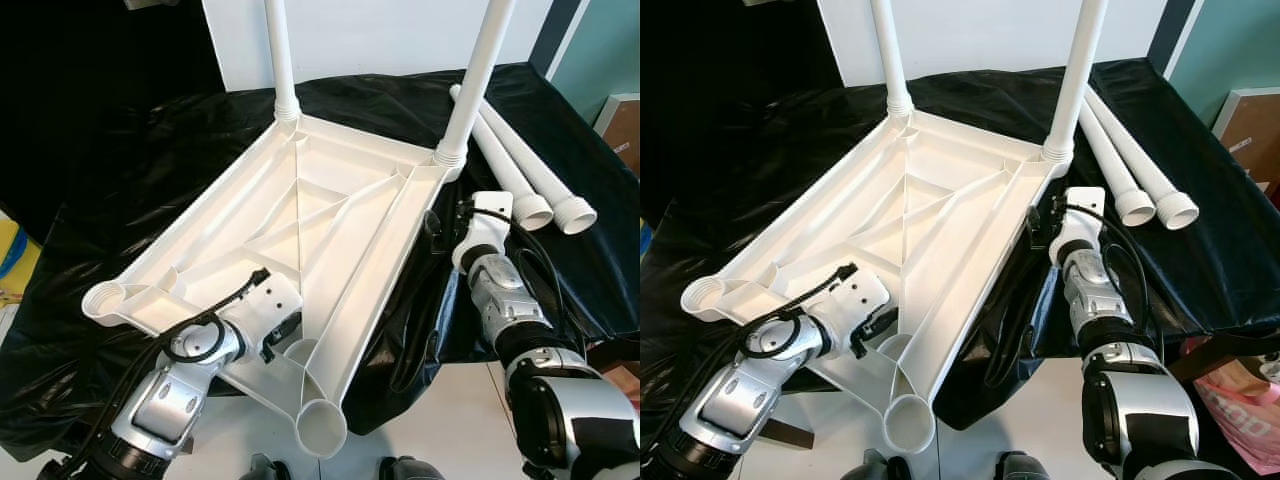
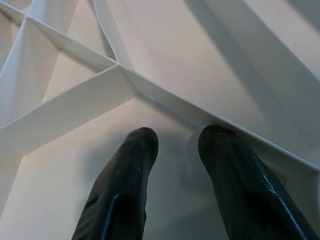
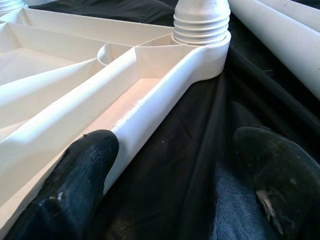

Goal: Building children table

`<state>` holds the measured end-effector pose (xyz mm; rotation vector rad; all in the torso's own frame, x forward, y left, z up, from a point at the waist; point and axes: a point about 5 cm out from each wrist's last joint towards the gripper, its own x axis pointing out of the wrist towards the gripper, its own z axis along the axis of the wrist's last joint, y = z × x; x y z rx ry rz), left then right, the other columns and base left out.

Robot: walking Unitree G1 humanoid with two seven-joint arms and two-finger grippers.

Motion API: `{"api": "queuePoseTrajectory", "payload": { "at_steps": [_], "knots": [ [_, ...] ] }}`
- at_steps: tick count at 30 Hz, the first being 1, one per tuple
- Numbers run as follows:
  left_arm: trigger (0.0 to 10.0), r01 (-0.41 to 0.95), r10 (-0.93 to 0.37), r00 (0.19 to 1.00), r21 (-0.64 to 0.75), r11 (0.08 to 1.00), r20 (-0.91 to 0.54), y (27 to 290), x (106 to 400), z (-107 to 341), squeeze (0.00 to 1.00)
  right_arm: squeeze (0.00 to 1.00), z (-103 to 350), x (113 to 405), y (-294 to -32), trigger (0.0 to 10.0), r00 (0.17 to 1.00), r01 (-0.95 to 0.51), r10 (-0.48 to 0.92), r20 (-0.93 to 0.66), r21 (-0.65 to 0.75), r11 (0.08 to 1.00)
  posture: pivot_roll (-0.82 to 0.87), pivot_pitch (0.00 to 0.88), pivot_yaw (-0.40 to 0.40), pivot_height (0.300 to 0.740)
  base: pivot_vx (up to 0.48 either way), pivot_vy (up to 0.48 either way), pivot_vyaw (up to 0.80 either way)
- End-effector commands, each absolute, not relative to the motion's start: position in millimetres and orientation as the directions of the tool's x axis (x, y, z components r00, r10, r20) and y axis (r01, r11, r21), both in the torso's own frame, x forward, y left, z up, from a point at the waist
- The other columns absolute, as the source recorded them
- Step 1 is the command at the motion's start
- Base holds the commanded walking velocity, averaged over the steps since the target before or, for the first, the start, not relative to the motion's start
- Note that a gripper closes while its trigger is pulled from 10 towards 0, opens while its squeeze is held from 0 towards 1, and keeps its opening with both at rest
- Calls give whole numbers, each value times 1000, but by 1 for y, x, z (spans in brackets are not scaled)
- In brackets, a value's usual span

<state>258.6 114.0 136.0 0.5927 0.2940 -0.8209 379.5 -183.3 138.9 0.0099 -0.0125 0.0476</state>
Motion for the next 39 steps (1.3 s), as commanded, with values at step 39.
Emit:
{"api": "queuePoseTrajectory", "payload": {
  "at_steps": [39],
  "knots": [
    [10000, 525, -517, 842, 448, 723, -153, 126, 292, 204, 0, 0, 172, 380, -144, 10000, 945, -197, 195, 261, -20, 980, -30, 164, 24, 740, 0, 0, 0]
  ]
}}
